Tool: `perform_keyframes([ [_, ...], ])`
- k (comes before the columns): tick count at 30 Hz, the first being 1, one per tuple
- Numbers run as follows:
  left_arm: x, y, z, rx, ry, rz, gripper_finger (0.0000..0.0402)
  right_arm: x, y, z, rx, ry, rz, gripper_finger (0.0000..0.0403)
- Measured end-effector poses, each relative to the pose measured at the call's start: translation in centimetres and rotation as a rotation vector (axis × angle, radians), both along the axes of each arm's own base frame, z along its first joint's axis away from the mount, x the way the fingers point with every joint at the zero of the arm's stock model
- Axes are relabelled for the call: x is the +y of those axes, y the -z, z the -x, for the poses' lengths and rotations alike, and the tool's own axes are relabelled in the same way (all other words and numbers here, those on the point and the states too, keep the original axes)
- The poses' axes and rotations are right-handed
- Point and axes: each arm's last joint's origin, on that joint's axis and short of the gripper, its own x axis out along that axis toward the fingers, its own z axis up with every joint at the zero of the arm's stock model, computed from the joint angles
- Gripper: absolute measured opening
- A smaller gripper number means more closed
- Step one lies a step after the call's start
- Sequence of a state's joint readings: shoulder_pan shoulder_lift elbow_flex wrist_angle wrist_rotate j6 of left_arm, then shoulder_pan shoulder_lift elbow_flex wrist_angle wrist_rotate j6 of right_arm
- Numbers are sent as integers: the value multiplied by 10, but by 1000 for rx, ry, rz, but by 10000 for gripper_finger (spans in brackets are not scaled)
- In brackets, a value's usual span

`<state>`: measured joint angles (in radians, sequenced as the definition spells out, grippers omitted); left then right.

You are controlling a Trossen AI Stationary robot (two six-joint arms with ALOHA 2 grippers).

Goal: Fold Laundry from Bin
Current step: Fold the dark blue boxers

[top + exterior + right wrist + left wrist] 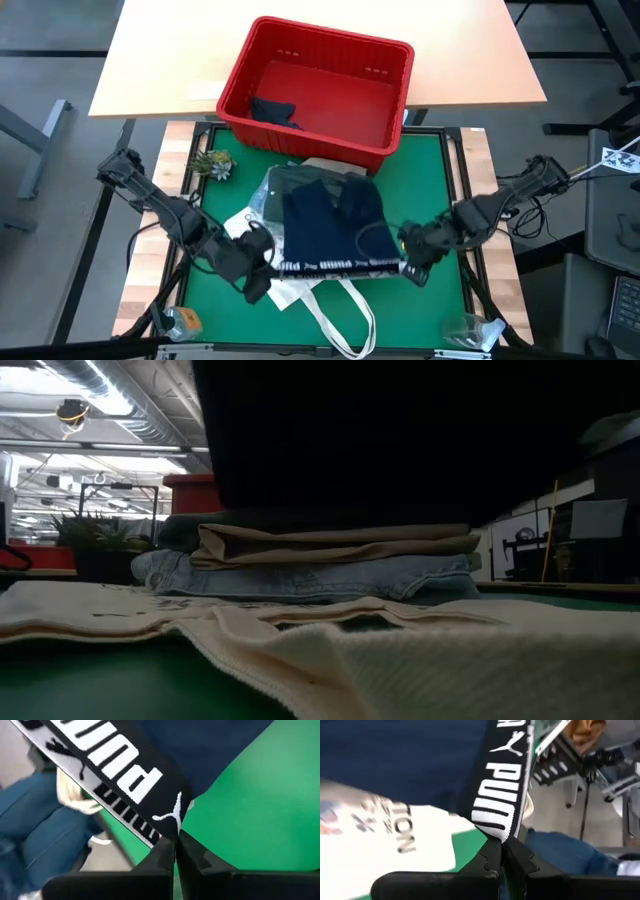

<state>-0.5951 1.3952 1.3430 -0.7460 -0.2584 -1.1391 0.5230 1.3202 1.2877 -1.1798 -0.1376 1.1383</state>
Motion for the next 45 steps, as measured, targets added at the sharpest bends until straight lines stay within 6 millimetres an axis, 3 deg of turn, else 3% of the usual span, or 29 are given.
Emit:
perform_keyframes([
  [8, -30, 5, 11, 20, 35, 91, 0, 42, 7, -9, -51, -111, -154, 5],
  [17, -45, 3, 19, 1, 94, 122, 0, 71, 8, -15, -139, -139, -250, 5],
  [23, -55, 7, 24, 24, 143, 117, 0, 87, 22, -28, -162, -147, -246, 5],
  [33, -83, 34, 25, 131, 239, 78, 0, 103, 50, -48, -145, -143, -225, 5],
  [45, -105, 73, 27, 337, 340, 36, 0, 120, 62, -67, -241, -150, -297, 7],
])
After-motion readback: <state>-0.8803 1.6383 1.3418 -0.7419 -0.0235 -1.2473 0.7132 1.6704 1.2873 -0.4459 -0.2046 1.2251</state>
